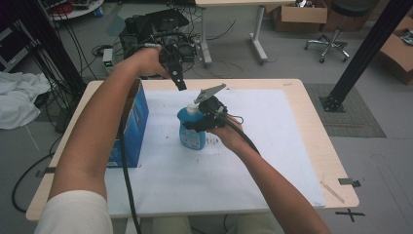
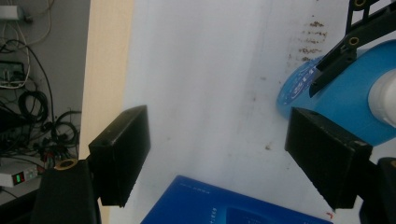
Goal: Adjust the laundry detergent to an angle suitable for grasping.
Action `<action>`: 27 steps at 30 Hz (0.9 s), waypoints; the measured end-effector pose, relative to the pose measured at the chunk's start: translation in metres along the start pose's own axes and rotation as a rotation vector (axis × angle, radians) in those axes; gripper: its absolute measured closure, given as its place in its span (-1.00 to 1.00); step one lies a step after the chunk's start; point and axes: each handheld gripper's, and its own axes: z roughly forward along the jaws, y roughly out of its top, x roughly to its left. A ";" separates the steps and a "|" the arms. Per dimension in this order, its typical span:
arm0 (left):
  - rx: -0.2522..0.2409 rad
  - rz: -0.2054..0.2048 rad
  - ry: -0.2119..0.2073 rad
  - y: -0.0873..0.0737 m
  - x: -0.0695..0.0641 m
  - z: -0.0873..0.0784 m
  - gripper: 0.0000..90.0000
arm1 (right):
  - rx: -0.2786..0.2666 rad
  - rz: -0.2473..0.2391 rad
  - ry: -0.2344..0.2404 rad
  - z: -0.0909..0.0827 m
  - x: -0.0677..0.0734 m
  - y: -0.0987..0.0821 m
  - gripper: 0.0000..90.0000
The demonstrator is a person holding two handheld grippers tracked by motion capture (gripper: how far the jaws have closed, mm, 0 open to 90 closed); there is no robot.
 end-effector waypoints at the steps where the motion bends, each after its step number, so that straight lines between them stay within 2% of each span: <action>1: 0.000 0.001 0.000 0.000 0.000 0.000 -0.49 | 0.005 -0.006 0.002 0.000 0.001 0.001 -0.12; 8: 0.001 -0.001 0.004 -0.001 -0.001 -0.002 -0.49 | 0.022 -0.025 0.041 -0.004 0.005 0.005 -0.12; 14: 0.000 -0.003 0.004 -0.002 -0.002 -0.003 -0.49 | 0.057 -0.085 0.081 -0.012 0.015 0.006 -0.12; 16: 0.005 0.001 0.007 -0.002 -0.004 -0.004 -0.49 | 0.059 -0.090 0.086 -0.013 0.017 0.006 -0.12; 18: 0.005 0.003 0.007 -0.001 -0.004 -0.004 -0.49 | 0.070 -0.122 0.130 -0.018 0.022 0.005 -0.12; 20: 0.004 0.003 0.011 -0.001 -0.005 -0.005 -0.49 | 0.073 -0.130 0.141 -0.020 0.024 0.005 -0.12; 21: 0.004 0.003 0.011 -0.001 -0.006 -0.005 -0.49 | 0.082 -0.146 0.180 -0.023 0.029 0.004 -0.12; 23: 0.001 0.003 0.011 -0.001 -0.006 -0.005 -0.49 | 0.080 -0.153 0.192 -0.024 0.031 0.004 -0.12; 24: 0.006 0.005 0.010 0.000 -0.007 -0.006 -0.49 | 0.087 -0.177 0.223 -0.027 0.036 0.003 -0.12; 27: 0.004 0.008 0.013 0.001 -0.008 -0.006 -0.49 | 0.096 -0.195 0.243 -0.029 0.039 0.002 -0.12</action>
